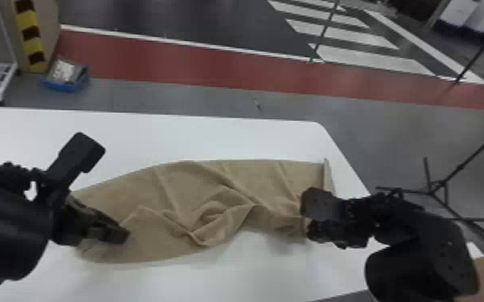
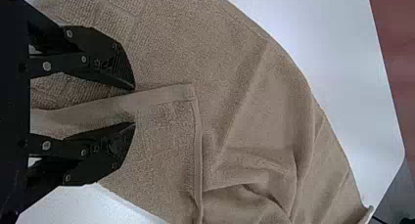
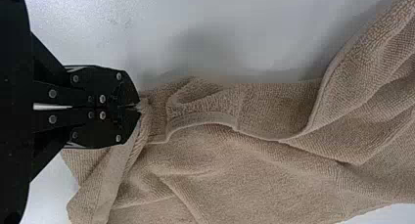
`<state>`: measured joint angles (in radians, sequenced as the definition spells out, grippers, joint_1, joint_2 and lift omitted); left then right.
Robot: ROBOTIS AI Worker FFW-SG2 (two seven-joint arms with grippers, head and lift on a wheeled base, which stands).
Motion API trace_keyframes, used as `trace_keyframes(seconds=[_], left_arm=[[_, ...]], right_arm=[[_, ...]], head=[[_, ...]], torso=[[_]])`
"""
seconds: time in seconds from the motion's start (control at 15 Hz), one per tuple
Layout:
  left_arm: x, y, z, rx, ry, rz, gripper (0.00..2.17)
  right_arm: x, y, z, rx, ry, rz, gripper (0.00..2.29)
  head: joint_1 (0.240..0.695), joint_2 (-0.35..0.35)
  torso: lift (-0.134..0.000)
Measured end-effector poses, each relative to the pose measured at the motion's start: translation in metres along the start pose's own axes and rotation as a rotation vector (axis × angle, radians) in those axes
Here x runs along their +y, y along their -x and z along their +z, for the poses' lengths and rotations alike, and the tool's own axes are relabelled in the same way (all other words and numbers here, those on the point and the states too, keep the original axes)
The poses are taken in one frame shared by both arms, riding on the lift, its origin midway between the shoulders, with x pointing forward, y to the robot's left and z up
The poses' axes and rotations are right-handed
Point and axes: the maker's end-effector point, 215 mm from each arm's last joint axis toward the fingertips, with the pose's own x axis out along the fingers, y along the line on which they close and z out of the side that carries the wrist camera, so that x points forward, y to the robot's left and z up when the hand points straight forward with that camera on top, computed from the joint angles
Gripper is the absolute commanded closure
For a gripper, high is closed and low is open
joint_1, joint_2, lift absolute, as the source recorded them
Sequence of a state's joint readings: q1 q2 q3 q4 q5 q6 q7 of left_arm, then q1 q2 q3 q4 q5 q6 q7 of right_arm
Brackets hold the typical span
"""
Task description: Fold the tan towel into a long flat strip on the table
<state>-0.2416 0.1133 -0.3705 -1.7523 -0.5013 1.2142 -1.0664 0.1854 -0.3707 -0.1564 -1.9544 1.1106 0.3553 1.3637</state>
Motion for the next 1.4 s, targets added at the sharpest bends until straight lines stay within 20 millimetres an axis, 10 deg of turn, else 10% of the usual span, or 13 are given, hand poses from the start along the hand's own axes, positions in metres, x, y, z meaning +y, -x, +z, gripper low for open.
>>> trace_keyframes(seconds=[0.13,0.53,1.0,1.27,1.4], left_arm=[[0.003,0.001,-0.004,-0.002,0.015,0.002,1.98],[0.022,0.041,-0.006,-0.127,0.066,0.0,2.01],[0.158,0.12,0.009,-0.34,0.044,0.213,2.01],[0.211,0.133,-0.011,-0.349,0.013,0.318,1.98],[0.222,0.138,-0.034,-0.343,0.015,0.365,1.3]], right_arm=[[0.0,-0.001,0.0,0.0,0.001,0.001,1.42],[-0.006,0.0,0.001,-0.004,0.0,-0.006,1.42],[-0.001,-0.01,0.065,-0.064,-0.052,0.012,1.41],[0.009,-0.019,0.117,-0.09,-0.078,-0.014,1.41],[0.014,-0.021,0.131,-0.096,-0.105,-0.021,1.41]], head=[[0.695,-0.35],[0.695,-0.35],[0.695,-0.134],[0.695,0.0],[0.695,0.032]], torso=[[-0.123],[-0.123],[-0.123],[-0.123],[-0.123]])
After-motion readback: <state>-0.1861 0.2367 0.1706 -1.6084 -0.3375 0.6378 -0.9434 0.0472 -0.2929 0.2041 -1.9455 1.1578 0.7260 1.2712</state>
